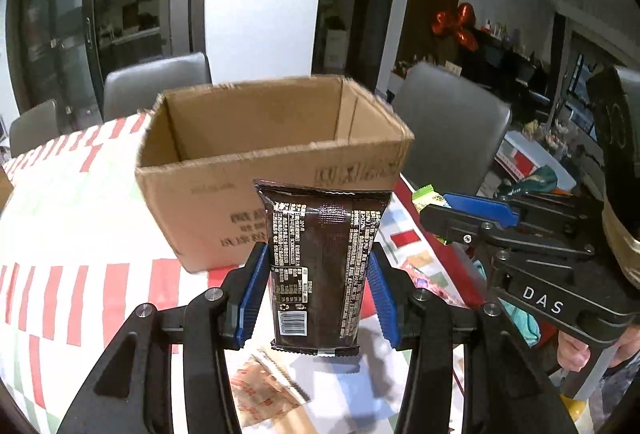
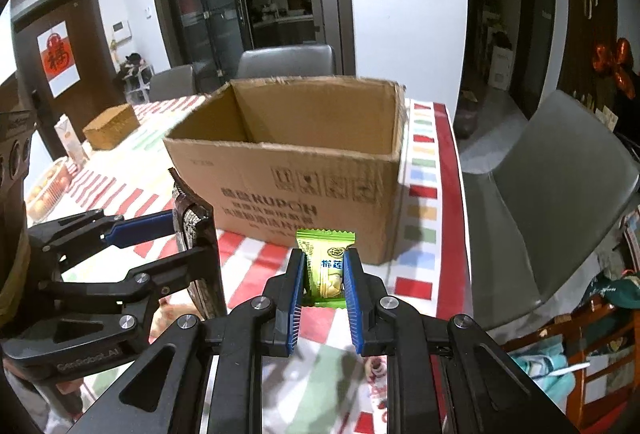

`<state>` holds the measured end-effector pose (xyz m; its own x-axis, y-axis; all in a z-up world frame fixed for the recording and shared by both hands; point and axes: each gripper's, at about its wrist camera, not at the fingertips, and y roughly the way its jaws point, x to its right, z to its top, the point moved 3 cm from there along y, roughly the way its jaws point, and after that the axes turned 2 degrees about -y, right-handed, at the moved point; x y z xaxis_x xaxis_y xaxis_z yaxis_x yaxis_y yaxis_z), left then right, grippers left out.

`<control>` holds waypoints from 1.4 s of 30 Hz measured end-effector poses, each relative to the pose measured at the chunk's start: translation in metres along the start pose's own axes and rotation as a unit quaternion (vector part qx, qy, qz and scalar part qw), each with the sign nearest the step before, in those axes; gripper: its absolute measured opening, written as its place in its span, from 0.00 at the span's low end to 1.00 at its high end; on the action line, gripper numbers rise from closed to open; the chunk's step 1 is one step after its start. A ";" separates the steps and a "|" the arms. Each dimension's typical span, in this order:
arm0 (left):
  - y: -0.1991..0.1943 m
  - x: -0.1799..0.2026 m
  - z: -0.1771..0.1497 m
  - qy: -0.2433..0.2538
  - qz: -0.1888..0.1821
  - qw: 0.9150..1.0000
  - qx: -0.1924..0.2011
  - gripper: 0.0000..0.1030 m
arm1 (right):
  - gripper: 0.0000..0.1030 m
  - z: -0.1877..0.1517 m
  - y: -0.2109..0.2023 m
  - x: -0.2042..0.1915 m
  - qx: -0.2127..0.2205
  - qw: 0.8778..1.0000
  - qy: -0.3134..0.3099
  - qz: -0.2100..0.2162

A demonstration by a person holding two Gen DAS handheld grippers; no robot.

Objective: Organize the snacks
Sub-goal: 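Carry the chocolate bar and green packet into the box and open both tools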

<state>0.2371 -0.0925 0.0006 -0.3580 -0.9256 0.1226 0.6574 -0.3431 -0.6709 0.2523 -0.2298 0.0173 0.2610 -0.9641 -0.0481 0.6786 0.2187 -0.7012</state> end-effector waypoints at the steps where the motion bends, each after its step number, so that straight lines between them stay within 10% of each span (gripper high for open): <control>1: -0.004 -0.002 0.003 0.000 0.002 1.000 0.006 0.47 | 0.20 0.004 -0.003 -0.003 0.006 1.000 -0.001 0.001; 21: -0.051 -0.051 0.108 -0.002 0.041 0.993 0.107 0.47 | 0.20 0.111 -0.009 -0.032 0.085 0.996 0.018 -0.009; 42: 0.046 -0.082 0.134 -0.009 0.065 0.997 0.048 0.47 | 0.20 0.137 0.050 -0.019 0.079 0.995 0.032 -0.045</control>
<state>0.3856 -0.0535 0.0583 -0.2537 -0.9659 0.0524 0.7583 -0.2322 -0.6091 0.3757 -0.1798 0.0807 0.1521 -0.9876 -0.0390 0.7983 0.1460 -0.5843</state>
